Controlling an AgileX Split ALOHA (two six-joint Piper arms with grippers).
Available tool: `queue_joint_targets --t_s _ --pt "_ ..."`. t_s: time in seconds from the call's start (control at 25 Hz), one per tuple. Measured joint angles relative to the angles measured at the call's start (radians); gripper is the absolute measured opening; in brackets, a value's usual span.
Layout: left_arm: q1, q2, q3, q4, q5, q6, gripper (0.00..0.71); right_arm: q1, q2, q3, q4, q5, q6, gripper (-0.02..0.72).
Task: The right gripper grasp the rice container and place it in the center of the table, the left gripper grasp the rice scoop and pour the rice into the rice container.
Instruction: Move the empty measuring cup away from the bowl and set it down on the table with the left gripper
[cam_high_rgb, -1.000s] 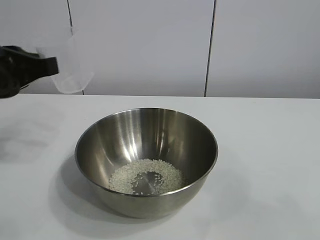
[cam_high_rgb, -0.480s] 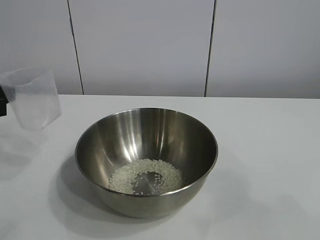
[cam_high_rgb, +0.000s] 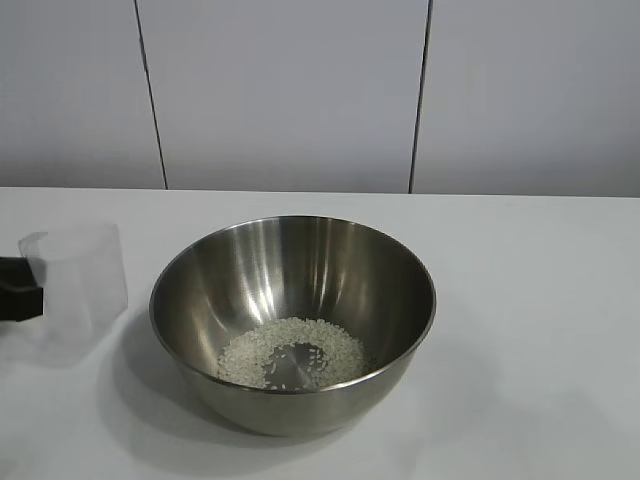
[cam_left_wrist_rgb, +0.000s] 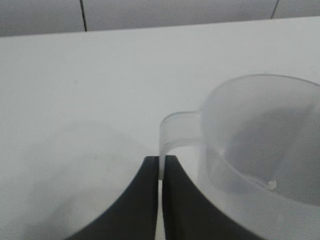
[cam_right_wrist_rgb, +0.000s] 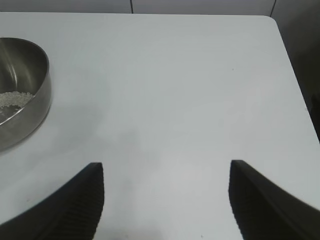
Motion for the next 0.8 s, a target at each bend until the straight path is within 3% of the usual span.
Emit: queue_joint_targets --t_s 0.48,0.8 --pt "0.000 0.028 0.000 -0.070 -0.007 0.056 0.019 0.000 0.000 0.000 0.000 -0.001 0.000 0.487" --pt "0.000 0.028 0.029 -0.070 -0.021 0.069 0.214 0.000 0.000 0.000 0.000 -0.001 0.000 0.487"
